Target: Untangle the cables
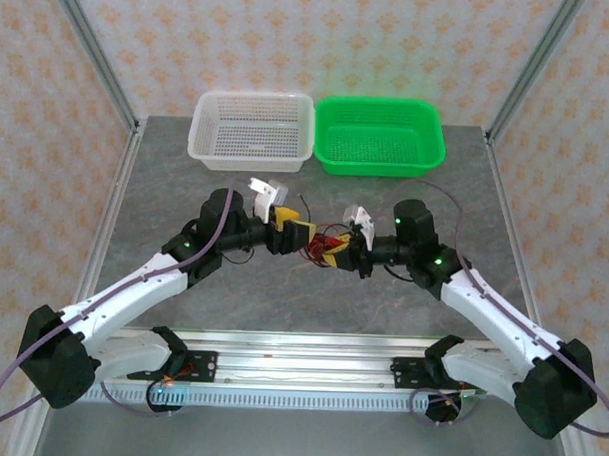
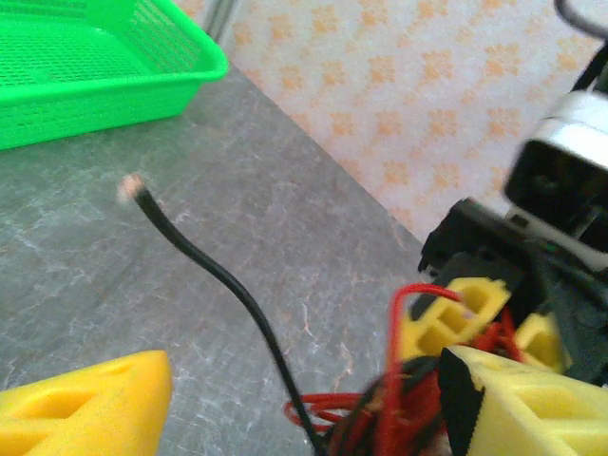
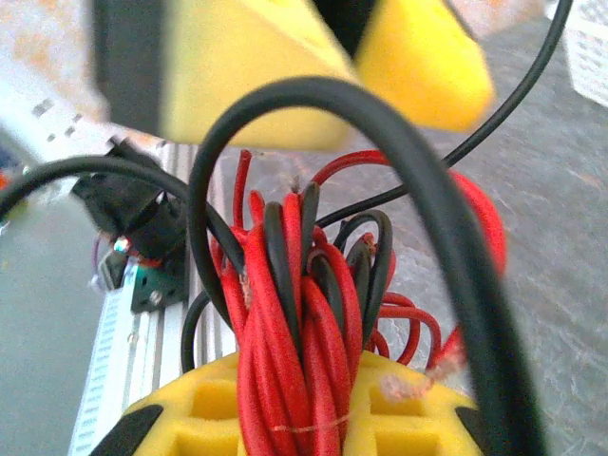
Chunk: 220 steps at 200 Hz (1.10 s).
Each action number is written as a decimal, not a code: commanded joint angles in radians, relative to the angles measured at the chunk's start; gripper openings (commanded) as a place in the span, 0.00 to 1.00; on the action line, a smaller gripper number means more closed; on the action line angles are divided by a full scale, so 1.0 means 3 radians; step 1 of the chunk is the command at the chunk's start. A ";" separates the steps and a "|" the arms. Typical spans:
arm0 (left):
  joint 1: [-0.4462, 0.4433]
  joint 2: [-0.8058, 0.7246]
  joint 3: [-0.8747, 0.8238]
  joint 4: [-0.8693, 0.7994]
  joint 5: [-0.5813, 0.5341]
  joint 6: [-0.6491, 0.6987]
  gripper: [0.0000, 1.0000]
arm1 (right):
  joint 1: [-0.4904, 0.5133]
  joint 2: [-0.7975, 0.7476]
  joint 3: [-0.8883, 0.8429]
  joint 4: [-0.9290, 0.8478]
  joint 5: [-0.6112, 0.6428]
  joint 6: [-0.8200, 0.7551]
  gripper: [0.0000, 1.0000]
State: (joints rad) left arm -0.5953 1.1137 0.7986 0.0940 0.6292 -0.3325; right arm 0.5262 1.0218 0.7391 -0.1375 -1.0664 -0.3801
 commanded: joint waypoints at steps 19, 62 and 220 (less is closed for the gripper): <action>0.0009 -0.0163 -0.0075 0.0311 0.0481 0.0244 0.70 | -0.0038 0.0094 0.0688 -0.0978 -0.0400 -0.1236 0.00; 0.0005 -0.0209 -0.0390 0.1012 0.0850 -0.0110 0.66 | -0.0140 0.0372 0.1020 -0.1249 -0.0585 -0.1383 0.00; -0.0240 -0.0132 -0.0493 0.1357 0.0912 -0.0206 0.59 | -0.0225 0.0795 0.1394 -0.1232 -0.0634 -0.1106 0.00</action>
State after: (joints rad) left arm -0.6266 1.0935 0.6441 0.4885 0.8368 -0.4206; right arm 0.4637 1.2522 1.1000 -0.6010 -1.2655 -0.7525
